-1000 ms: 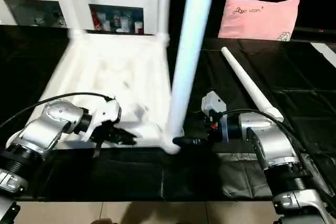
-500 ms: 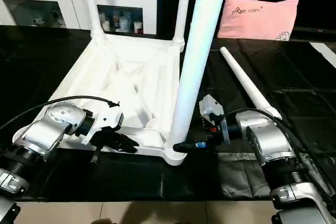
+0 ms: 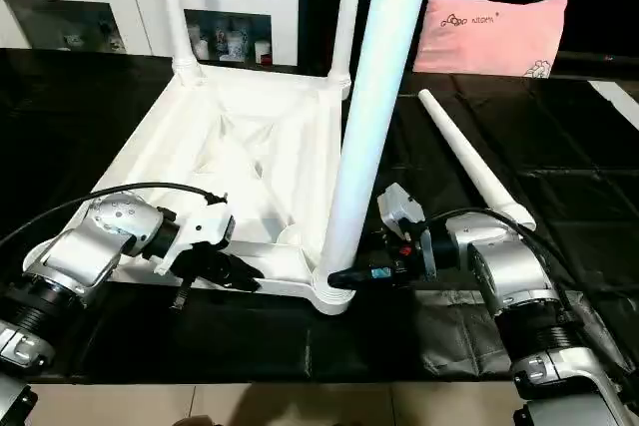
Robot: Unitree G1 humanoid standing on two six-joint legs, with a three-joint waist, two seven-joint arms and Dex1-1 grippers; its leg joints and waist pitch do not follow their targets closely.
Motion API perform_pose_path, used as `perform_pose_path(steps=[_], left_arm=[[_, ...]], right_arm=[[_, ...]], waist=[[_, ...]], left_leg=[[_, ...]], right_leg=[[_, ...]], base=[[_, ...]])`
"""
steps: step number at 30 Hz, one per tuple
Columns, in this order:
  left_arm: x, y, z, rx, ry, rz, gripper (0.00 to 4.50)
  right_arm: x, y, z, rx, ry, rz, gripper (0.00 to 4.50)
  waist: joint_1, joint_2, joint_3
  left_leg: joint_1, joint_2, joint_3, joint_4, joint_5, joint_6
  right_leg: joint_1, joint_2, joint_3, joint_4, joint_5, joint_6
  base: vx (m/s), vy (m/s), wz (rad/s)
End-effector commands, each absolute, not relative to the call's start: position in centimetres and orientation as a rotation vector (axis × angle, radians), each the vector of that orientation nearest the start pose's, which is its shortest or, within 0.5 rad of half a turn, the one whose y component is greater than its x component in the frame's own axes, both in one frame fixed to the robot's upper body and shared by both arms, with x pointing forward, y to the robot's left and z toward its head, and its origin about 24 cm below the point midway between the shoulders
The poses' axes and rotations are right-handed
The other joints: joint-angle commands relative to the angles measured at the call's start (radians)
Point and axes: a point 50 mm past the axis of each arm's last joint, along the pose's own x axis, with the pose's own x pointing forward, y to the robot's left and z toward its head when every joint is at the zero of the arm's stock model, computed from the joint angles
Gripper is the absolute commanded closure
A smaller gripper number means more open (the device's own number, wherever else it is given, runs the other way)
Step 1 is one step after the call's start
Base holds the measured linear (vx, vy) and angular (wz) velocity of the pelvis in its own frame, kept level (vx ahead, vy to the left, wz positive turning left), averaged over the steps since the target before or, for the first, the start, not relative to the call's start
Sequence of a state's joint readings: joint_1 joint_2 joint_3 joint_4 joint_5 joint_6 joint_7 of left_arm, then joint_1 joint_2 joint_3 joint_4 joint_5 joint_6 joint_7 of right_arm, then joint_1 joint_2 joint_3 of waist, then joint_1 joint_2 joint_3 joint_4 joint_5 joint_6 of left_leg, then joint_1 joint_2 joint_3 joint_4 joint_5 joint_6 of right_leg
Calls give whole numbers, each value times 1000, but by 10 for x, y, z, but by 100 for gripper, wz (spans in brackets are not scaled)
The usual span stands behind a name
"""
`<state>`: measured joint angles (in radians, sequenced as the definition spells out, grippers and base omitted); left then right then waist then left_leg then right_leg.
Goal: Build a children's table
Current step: Rotate leg to tighten
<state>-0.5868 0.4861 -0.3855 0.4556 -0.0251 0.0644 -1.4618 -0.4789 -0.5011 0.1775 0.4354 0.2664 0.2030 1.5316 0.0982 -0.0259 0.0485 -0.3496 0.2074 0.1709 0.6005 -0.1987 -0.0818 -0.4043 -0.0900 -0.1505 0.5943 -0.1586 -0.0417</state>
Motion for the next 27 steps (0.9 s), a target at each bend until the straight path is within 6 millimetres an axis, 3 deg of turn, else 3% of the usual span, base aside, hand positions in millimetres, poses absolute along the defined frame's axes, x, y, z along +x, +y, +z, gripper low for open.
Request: perform_pose_path(steps=[1,2,10,14,16,17,18,20,22,23,24,27], left_arm=[[296,129,75,552,445,-1723,450],[296,130,73,553,451,-1718,450],[303,129,72,515,454,-1598,450],[319,114,82,324,393,-1362,450],[323,105,85,234,382,-1257,450],[324,102,86,211,382,-1224,450],[325,99,87,196,384,-1197,450],[326,92,87,174,391,-1149,450],[328,80,88,138,396,-1086,450],[328,80,88,138,396,-1086,450],[329,68,92,106,385,-1053,450],[330,59,95,100,373,-1030,450]], right_arm=[[287,-171,74,-75,364,1567,248],[286,-169,73,-59,361,1573,248],[285,-162,69,12,359,1496,248],[297,-146,54,18,377,1209,248],[307,-133,50,56,369,1049,249],[311,-127,48,72,369,1003,250],[313,-121,47,82,371,972,251],[319,-111,46,103,378,893,252],[329,-98,44,136,397,758,252],[329,-98,44,136,397,758,252],[336,-88,44,143,404,671,252],[340,-79,46,124,403,612,252]], waist=[[-4,8,-70],[-4,12,-70],[-5,9,-68],[-15,8,-63],[-28,4,-63],[-41,2,-65],[-57,0,-67],[-72,0,-69],[-79,4,-71],[-82,-2,-72],[-83,0,-72],[-83,5,-72]], left_leg=[[1,36,-4,-67,-168,51],[3,36,-5,-67,-173,50],[4,35,-4,-68,-187,40],[7,32,-8,-70,-207,6],[-3,24,-11,-68,-211,0],[-1,24,-12,-67,-202,-8],[-5,22,-12,-64,-198,-4],[-10,18,-8,-61,-165,28],[-11,19,-9,-61,-140,35],[-12,18,-7,-60,-131,38],[-13,21,-8,-61,-112,40],[-8,26,-8,-63,-114,47]], right_leg=[[65,-66,69,-72,-292,-155],[65,-66,69,-73,-294,-155],[64,-66,68,-77,-326,-140],[60,-69,64,-86,-411,-111],[68,-69,56,-93,-456,-83],[62,-69,56,-94,-460,-80],[66,-70,54,-95,-458,-82],[65,-67,59,-91,-410,-93],[64,-64,58,-88,-374,-112],[66,-64,59,-86,-360,-114],[65,-65,62,-80,-336,-127],[63,-63,64,-78,-295,-142]], base=[[0,0,0],[0,0,0],[0,0,0],[0,0,0],[0,0,0],[0,0,0],[0,0,0],[0,0,0],[0,0,0],[0,0,0],[0,0,0],[0,0,0]])
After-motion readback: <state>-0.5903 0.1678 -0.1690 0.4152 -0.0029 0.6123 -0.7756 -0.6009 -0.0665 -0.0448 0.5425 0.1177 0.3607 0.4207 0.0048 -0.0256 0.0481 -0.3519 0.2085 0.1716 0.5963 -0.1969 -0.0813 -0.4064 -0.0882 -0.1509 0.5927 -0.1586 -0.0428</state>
